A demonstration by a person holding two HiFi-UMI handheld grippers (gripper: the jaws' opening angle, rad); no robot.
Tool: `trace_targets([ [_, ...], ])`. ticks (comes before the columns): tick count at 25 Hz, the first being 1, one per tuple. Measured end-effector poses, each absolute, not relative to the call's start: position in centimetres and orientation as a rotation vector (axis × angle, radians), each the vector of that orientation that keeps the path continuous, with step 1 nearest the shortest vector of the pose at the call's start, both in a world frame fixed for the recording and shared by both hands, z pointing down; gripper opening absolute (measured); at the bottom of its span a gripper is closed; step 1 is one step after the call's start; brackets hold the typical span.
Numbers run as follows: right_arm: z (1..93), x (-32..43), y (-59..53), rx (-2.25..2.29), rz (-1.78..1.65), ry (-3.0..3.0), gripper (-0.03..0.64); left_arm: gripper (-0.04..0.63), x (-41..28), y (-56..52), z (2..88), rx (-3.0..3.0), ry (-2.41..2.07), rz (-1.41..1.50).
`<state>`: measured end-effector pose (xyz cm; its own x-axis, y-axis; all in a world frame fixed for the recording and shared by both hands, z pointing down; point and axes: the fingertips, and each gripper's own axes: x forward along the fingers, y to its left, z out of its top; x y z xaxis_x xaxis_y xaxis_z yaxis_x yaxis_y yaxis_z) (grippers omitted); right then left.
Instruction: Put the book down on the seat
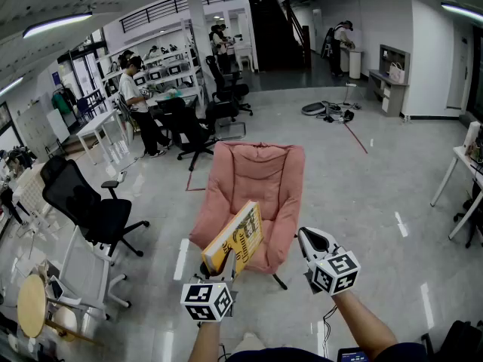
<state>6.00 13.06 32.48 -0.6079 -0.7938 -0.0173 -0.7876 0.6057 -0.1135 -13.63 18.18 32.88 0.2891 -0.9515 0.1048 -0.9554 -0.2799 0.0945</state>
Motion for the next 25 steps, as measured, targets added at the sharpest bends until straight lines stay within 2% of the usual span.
trace_targets([
  [25,33.5,8.5,11.2,-1.36,-0.228,2.725,0.02,0.149,-11.6,15.5,34.3,2.388,-1.783,0.052],
])
